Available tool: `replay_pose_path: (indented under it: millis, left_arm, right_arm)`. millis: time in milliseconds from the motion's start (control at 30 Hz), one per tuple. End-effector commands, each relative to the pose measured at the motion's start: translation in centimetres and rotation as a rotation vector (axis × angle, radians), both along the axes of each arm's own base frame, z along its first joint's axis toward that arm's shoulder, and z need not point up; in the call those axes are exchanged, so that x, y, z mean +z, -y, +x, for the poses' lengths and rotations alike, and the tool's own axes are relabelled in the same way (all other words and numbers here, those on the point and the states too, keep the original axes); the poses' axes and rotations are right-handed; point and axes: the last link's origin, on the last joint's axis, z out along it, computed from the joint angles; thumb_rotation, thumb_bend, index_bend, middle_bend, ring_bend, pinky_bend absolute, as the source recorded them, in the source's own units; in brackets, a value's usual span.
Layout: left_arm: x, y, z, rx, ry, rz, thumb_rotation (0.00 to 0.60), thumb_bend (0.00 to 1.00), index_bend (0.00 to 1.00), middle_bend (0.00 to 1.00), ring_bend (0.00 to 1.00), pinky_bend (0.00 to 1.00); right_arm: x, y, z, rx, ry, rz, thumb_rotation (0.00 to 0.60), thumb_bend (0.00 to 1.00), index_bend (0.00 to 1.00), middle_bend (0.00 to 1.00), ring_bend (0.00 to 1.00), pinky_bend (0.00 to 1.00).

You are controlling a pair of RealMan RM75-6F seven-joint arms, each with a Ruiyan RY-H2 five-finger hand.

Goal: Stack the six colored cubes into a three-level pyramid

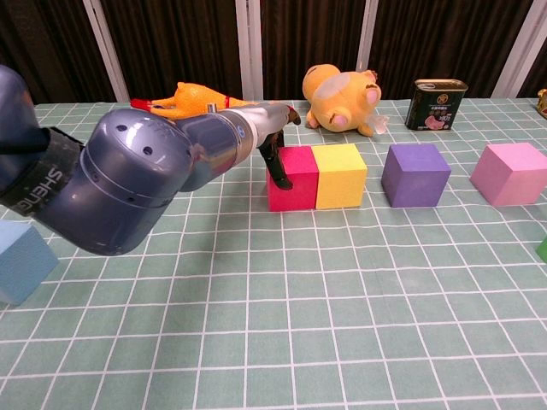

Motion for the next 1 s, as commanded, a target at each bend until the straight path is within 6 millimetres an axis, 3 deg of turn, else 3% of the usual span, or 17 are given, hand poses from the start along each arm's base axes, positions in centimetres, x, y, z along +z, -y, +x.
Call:
replay_pose_path:
  millis: [33,267,467,700,1000]
  left_arm:
    - [0.0,0.0,-0.1,0.000,-0.003,-0.002,0.600,0.25,0.00,0.27,0.04,0.09]
    - [0.1,0.1,-0.2,0.000,0.001,0.001,0.600,0.12,0.00,0.11,0.03,0.09]
    - [0.6,0.2,-0.2,-0.002,0.011,0.011,0.600,0.11,0.00,0.04,0.02,0.08]
    - [2.3,0.1,-0.4,-0.016,0.016,0.045,0.600,0.07,0.00,0.01,0.00,0.06]
    - [4.5,0.2,-1.0,-0.009,0.014,0.072,0.600,0.07,0.00,0.04,0.00,0.06]
  right_arm:
    - [0.0,0.0,0.0,0.000,-0.001,-0.001,0.600,0.33,0.00,0.00,0.00,0.00]
    - [0.0,0.0,0.0,0.002,-0.002,-0.001,0.600,0.33,0.00,0.00,0.00,0.00]
    - [0.0,-0.1,0.0,0.002,-0.003,-0.001,0.600,0.33,0.00,0.00,0.00,0.00]
    - [0.0,-0.1,0.1,0.003,-0.002,0.000,0.600,0.33,0.00,0.00,0.00,0.00]
    - [0.0,-0.1,0.1,0.001,-0.001,0.000,0.600,0.33,0.00,0.00,0.00,0.00]
